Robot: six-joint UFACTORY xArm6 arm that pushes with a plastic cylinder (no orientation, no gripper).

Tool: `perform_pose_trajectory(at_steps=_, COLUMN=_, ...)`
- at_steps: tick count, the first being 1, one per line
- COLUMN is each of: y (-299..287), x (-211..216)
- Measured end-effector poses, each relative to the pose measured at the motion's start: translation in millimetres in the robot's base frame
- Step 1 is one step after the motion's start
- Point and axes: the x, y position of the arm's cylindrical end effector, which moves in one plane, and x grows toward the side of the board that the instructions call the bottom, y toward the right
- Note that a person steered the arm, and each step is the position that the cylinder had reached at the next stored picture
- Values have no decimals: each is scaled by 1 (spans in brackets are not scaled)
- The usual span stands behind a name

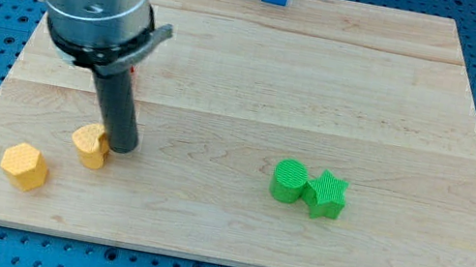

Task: Place the arm at the top of the green circle

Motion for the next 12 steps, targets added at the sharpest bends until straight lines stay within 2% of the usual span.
perform_pose_trajectory(at_steps=1, y=-36, x=3)
perform_pose_trajectory(at_steps=2, y=-32, x=21)
perform_pose_trajectory(at_steps=3, y=-2, x=22)
perform_pose_trajectory(at_steps=7, y=7, x=23)
perform_pose_trajectory(at_steps=9, y=115, x=3)
perform_pose_trajectory(at_steps=10, y=154, x=-24)
perform_pose_trajectory(at_steps=12, y=192, x=-34)
